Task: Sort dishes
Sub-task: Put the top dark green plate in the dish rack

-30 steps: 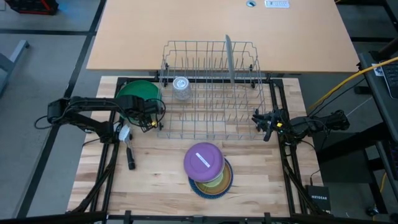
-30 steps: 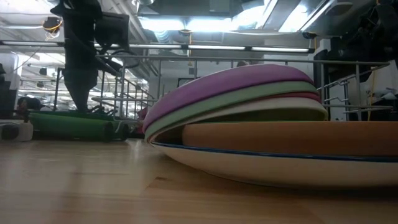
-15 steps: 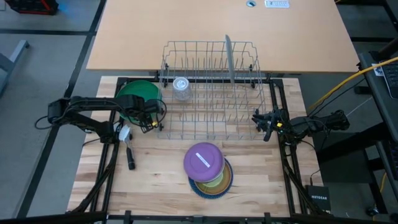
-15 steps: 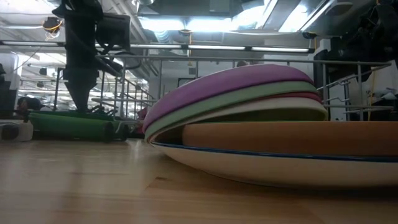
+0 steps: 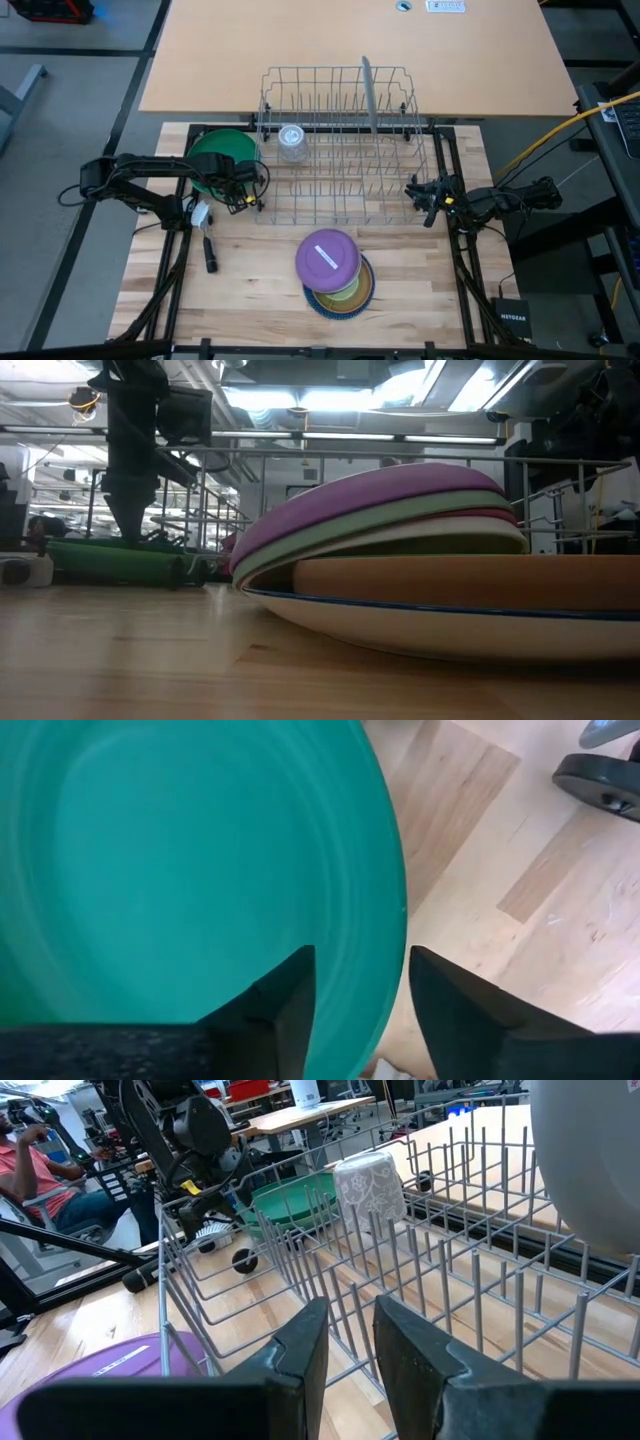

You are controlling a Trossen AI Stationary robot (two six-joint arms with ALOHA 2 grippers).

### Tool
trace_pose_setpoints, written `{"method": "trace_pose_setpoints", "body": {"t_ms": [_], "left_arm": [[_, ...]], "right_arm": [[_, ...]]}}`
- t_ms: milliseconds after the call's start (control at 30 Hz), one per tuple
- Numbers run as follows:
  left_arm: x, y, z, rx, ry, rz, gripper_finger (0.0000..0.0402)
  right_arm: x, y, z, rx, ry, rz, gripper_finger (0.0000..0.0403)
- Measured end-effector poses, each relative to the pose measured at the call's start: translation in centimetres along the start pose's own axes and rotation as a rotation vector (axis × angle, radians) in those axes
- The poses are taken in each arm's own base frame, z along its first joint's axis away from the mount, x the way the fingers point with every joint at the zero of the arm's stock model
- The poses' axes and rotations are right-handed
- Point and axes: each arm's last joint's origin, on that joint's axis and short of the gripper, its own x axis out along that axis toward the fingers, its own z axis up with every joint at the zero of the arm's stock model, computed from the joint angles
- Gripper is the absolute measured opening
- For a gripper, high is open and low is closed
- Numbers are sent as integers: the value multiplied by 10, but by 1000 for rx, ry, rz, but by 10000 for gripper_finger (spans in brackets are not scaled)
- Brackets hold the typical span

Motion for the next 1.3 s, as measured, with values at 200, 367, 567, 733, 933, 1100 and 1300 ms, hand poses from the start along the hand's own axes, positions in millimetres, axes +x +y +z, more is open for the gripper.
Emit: {"method": "trace_pose_setpoints", "body": {"t_ms": [200,367,567,733,933,1100,1300], "left_arm": [[0,0,0,39,0,-2,90],[0,0,0,38,0,-2,49],[0,0,0,41,-1,-1,32],[0,0,1,36,-8,-2,36],[0,0,2,30,-25,-4,4],[0,0,2,30,-24,-4,2],[0,0,2,23,-21,-5,1]], "right_arm": [[0,0,0,0,0,0,88],[0,0,0,0,0,0,88],[0,0,0,0,0,0,88],[0,0,0,1,-1,0,88],[0,0,0,1,-1,0,88],[0,0,0,0,0,0,88],[0,0,0,0,0,0,88]]}}
